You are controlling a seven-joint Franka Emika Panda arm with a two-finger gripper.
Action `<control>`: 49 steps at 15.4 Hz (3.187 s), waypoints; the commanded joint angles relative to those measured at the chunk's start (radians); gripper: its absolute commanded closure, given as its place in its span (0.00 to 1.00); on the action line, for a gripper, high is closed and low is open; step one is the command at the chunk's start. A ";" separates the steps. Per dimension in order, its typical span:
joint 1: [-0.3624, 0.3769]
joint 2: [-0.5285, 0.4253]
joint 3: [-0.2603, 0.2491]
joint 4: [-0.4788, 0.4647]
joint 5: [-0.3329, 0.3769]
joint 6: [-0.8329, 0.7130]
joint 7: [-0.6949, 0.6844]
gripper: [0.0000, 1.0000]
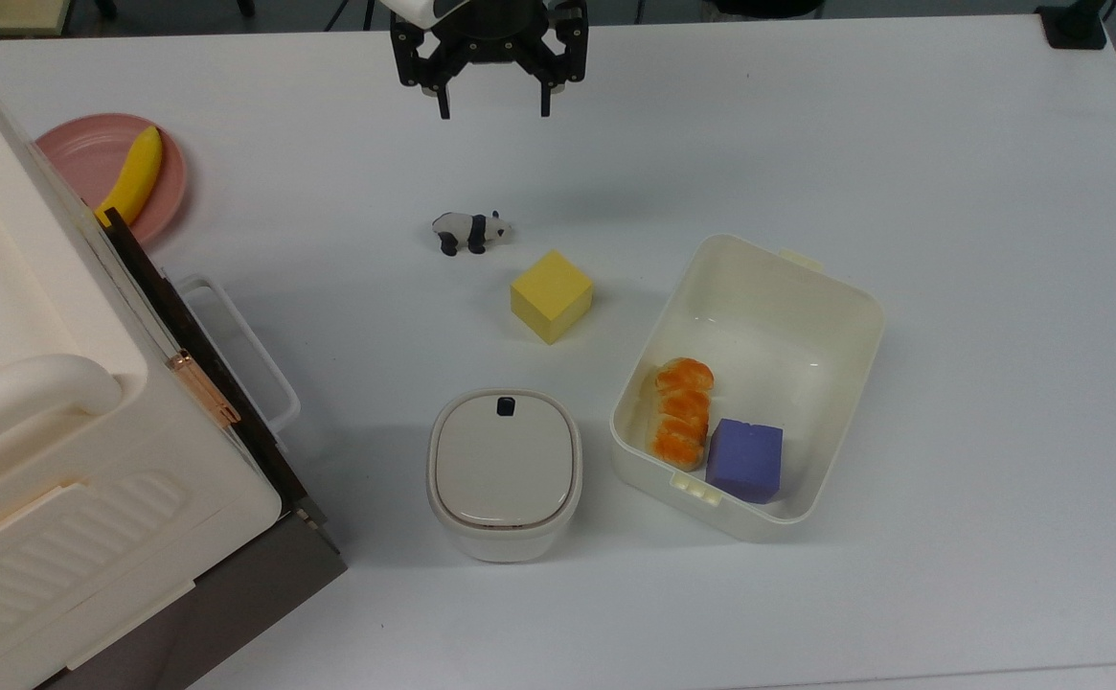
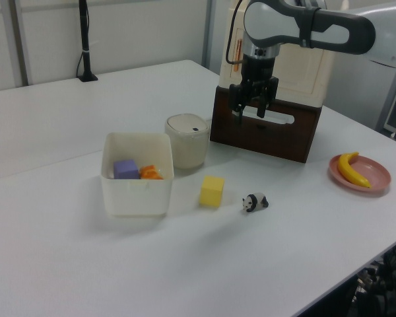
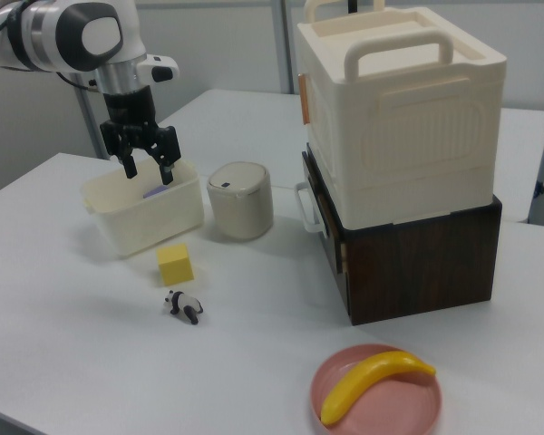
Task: Slide the drawer open
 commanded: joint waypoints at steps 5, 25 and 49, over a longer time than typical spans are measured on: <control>-0.003 -0.015 -0.003 -0.029 0.025 0.029 -0.016 0.14; -0.073 0.074 -0.048 -0.021 -0.062 0.216 -0.338 0.17; -0.062 0.298 -0.184 -0.007 -0.148 0.584 -0.478 0.18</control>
